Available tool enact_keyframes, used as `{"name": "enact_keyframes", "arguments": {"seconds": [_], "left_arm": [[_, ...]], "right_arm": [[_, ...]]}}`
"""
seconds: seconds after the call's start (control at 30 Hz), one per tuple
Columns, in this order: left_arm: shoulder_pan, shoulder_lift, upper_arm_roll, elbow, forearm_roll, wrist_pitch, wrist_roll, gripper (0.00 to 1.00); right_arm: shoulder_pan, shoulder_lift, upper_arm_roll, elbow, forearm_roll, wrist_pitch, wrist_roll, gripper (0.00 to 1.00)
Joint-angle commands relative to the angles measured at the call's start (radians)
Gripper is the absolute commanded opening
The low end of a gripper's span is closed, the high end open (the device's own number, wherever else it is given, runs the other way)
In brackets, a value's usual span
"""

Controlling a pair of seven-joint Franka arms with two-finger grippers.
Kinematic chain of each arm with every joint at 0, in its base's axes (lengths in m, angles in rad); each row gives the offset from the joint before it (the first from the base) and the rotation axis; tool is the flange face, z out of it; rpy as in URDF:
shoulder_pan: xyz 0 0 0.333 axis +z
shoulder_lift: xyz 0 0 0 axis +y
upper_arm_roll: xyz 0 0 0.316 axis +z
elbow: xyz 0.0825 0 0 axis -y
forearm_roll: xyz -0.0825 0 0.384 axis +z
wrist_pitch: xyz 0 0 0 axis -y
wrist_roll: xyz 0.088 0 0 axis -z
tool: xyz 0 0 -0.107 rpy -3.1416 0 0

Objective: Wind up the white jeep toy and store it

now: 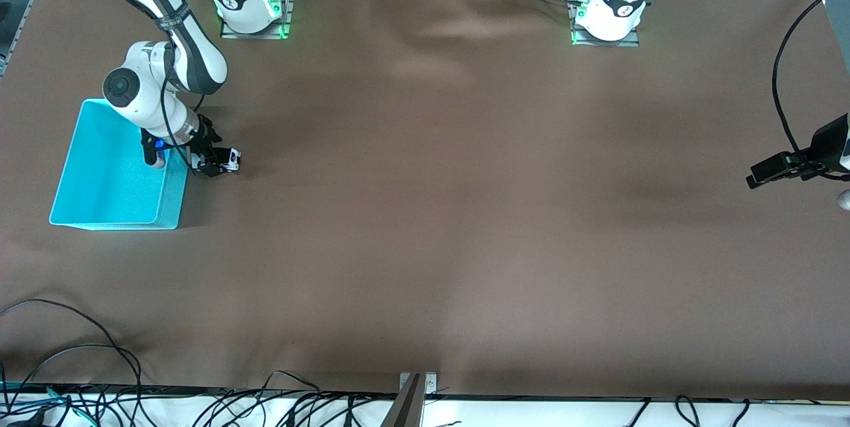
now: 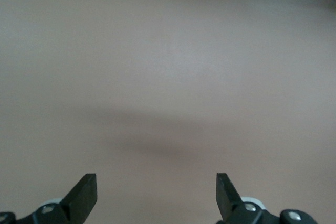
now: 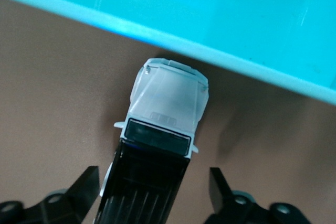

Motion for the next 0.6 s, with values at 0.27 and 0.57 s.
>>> {"name": "enact_keyframes", "arguments": {"seconds": [0.27, 0.57], "left_arm": [[-0.001, 0.006, 0.000, 0.018, -0.029, -0.020, 0.017, 1.00], [-0.003, 0.006, 0.000, 0.018, -0.027, -0.020, 0.017, 1.00]], "right_arm": [[0.007, -0.027, -0.003, -0.005, 0.003, 0.015, 0.070, 0.28], [0.021, -0.084, 0.009, -0.004, -0.005, -0.002, 0.118, 0.00]]}}
